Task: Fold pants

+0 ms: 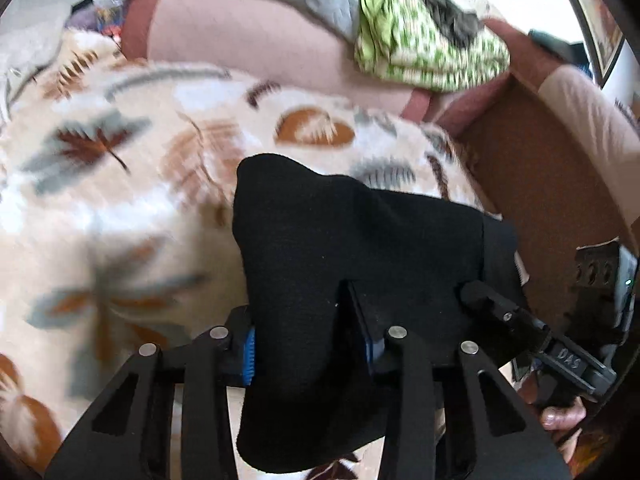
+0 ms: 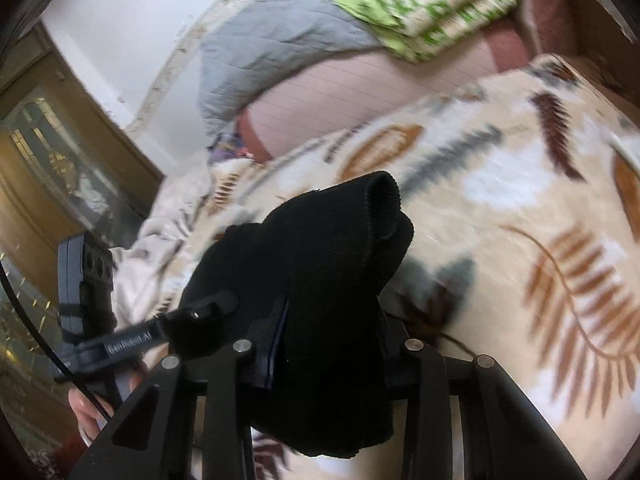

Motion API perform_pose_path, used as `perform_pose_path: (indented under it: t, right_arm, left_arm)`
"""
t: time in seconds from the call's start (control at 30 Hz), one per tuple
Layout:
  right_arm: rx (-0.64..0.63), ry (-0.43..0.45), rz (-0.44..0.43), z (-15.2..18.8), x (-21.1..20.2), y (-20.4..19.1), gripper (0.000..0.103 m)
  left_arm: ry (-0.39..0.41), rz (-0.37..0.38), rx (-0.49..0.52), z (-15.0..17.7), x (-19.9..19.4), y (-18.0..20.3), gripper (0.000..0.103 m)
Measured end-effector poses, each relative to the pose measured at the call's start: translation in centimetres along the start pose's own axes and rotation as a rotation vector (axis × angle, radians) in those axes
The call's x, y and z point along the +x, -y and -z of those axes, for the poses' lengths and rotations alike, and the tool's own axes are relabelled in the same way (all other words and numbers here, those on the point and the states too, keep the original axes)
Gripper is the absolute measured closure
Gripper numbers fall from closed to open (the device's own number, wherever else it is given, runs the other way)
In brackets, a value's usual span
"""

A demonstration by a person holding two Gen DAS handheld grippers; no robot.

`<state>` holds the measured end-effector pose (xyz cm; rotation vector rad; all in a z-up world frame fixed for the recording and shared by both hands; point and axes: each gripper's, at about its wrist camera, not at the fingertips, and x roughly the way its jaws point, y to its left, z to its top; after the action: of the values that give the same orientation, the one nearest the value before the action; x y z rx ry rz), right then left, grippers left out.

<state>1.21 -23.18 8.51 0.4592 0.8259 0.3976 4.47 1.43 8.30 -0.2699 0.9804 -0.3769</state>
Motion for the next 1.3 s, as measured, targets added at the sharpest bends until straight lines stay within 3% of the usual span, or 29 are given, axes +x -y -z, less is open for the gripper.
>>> perform_pose_path:
  t: [0.17,0.3,0.4,0.43,0.5,0.63,0.8,1.0,1.17,1.3]
  right_arm:
    - [-0.033,-0.008,-0.079,-1.9,3.6,-3.7,0.067]
    - [-0.068,-0.054,-0.084,-1.9,8.4,-5.8,0.065]
    - [-0.067,-0.163,-0.033,-0.9,13.1,-5.6,0.057]
    - [-0.072,-0.194,0.009,-0.5,13.9,-5.3,0.054]
    - [-0.087,-0.181,0.022,0.2,13.7,-5.1,0.051]
    - [-0.097,-0.107,0.042,-0.6,10.5,-5.2,0.051]
    - [-0.201,-0.042,0.029,-1.8,7.9,-7.8,0.050]
    - [-0.311,-0.058,0.048,-1.8,10.0,-10.6,0.050]
    - [-0.295,-0.068,0.057,-1.6,12.0,-10.1,0.050]
    - [-0.285,-0.104,0.086,-1.4,13.8,-9.1,0.050]
  left_arm:
    - [0.034,-0.071,-0.024,-2.3,-3.0,-4.0,0.067]
    - [0.015,-0.153,-0.071,-2.1,-2.0,-8.1,0.066]
    - [-0.054,-0.256,-0.099,-0.9,0.5,-11.1,0.053]
    - [-0.085,-0.285,-0.107,-0.5,1.3,-12.0,0.038]
    - [-0.040,-0.278,-0.142,0.3,0.8,-13.4,0.021]
    - [-0.009,-0.309,-0.150,-0.2,-1.0,-13.9,0.021]
    - [0.043,-0.331,-0.101,-1.5,-2.5,-12.1,0.021]
    - [0.030,-0.357,-0.037,-1.7,-0.9,-9.9,0.021]
    - [0.017,-0.368,-0.007,-1.5,0.9,-9.0,0.021]
    - [0.008,-0.421,0.028,-1.4,2.5,-8.7,0.021]
